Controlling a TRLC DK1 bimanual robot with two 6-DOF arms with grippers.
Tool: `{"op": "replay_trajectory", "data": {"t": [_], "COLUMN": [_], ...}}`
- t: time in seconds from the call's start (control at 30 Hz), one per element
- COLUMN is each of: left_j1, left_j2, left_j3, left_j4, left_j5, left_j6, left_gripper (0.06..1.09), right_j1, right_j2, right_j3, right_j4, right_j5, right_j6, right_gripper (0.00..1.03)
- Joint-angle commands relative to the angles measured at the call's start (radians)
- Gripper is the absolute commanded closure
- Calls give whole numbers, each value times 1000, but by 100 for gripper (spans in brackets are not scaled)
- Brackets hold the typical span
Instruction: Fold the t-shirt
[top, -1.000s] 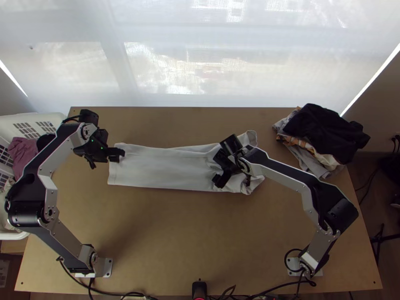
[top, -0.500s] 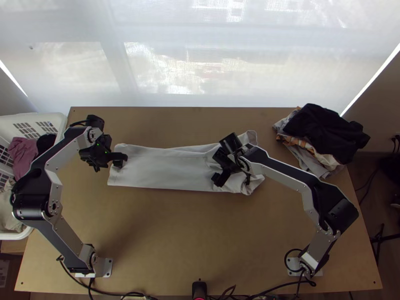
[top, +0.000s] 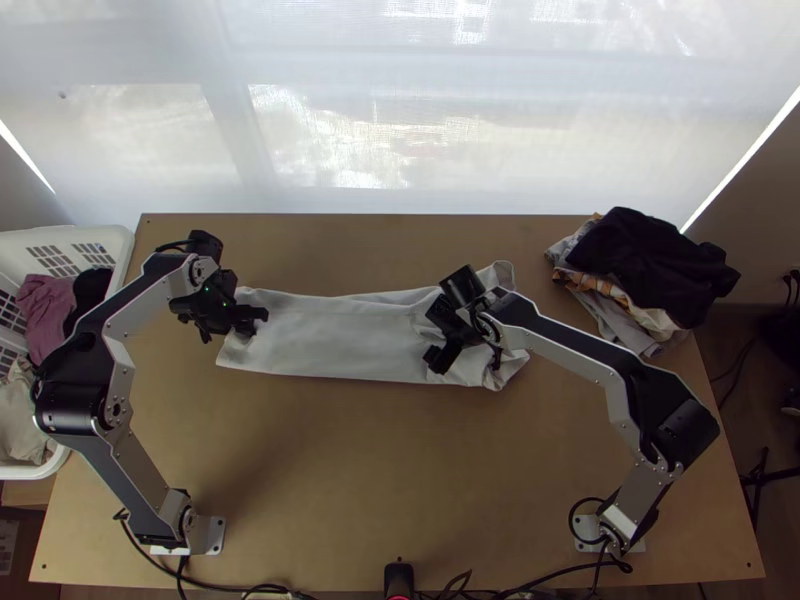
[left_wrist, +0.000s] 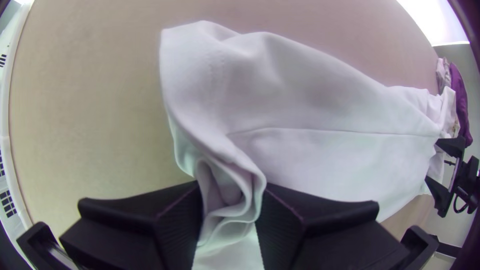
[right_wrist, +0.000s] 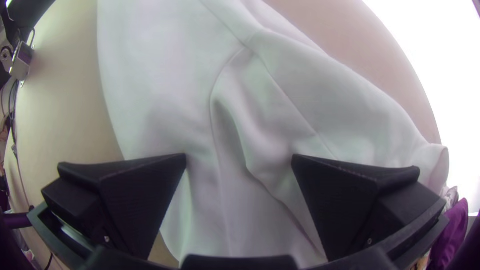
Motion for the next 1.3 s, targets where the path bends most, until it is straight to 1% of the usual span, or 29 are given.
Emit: {"op": "replay_trajectory", "data": {"t": [0.0,0.07,0.1,0.2,0.27,0.4,0.67,0.77,1.03,1.13,1.27], "left_j1": [-12,-12,-12,-17,-24,-57,-167,-202,-322,-360,-383], "left_j2": [5,-9,-20,-40,-60,-95,-109,-107,-95,-79,-76], "left_j3": [12,29,40,95,146,282,511,561,592,600,611], "left_j4": [-17,-23,-24,-69,-93,-156,-261,-290,-294,-288,-212], "left_j5": [40,40,40,53,85,182,243,284,410,441,488], "left_j6": [-12,-12,-12,-4,-7,-16,-21,-22,-36,-42,-96], "left_gripper": [84,100,105,105,105,105,105,105,105,105,105], "right_j1": [-1,1,1,2,5,10,17,17,16,11,7], "right_j2": [-3,-3,-3,-3,-3,11,37,43,68,69,69], "right_j3": [-1,-1,-1,-3,-6,-11,-6,-3,-1,-3,-3], "right_j4": [-6,-6,-6,-6,-6,-4,1,1,2,2,1], "right_j5": [1,1,1,1,1,1,4,8,20,24,31], "right_j6": [0,0,0,0,0,0,0,-1,-3,-3,-5], "right_gripper": [5,5,5,5,5,5,5,5,5,5,5]}}
